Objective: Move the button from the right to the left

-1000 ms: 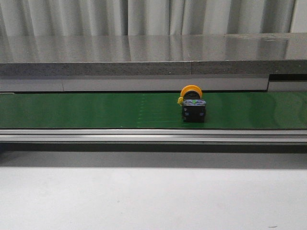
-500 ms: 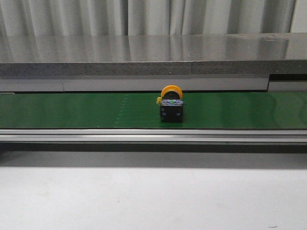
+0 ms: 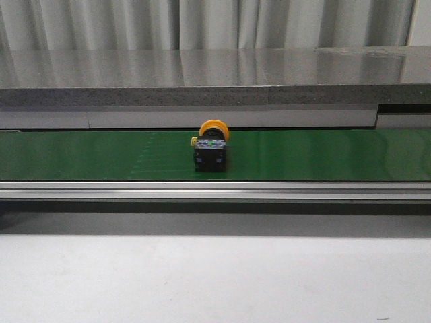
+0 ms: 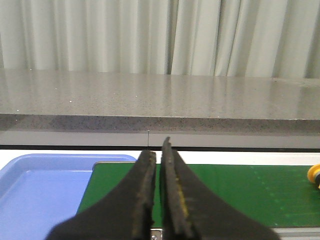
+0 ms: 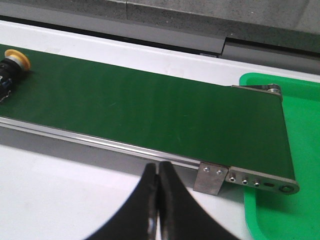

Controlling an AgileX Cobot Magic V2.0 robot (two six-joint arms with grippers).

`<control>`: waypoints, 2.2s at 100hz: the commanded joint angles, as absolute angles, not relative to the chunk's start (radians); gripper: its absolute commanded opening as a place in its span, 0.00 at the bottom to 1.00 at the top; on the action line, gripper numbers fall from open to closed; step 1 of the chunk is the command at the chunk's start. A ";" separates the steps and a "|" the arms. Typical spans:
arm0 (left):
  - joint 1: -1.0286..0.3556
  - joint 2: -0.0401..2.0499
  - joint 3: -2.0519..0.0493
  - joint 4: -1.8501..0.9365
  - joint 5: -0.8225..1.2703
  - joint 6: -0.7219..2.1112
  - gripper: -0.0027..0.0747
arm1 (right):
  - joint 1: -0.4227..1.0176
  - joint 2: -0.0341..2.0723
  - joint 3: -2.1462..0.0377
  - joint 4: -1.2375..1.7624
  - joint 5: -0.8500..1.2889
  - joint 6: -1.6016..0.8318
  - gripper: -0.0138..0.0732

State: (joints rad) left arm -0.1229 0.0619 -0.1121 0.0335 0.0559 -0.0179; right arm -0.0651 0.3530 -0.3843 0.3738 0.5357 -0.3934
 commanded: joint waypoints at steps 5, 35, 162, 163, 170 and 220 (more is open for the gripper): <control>-0.118 0.210 -0.238 0.024 0.011 -0.029 0.04 | -0.069 0.358 -0.409 0.391 0.461 -0.389 0.08; -0.118 0.629 -0.554 0.017 0.314 -0.029 0.04 | -0.069 0.358 -0.409 0.391 0.461 -0.389 0.08; -0.122 1.084 -0.809 -0.049 0.496 -0.020 0.76 | -0.069 0.358 -0.409 0.391 0.461 -0.389 0.08; -0.124 1.084 -0.811 -0.049 0.496 -0.020 0.76 | -0.069 0.358 -0.409 0.391 0.461 -0.389 0.08; -0.143 1.084 -0.839 -0.049 0.505 -0.017 0.76 | -0.069 0.358 -0.409 0.391 0.461 -0.389 0.08; -0.311 1.324 -1.039 -0.049 0.511 -0.017 0.76 | -0.069 0.358 -0.409 0.391 0.461 -0.389 0.08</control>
State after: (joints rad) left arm -0.2922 1.2964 -0.9793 -0.0383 0.5607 -0.0144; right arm -0.0651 0.3530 -0.3843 0.3738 0.5357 -0.3934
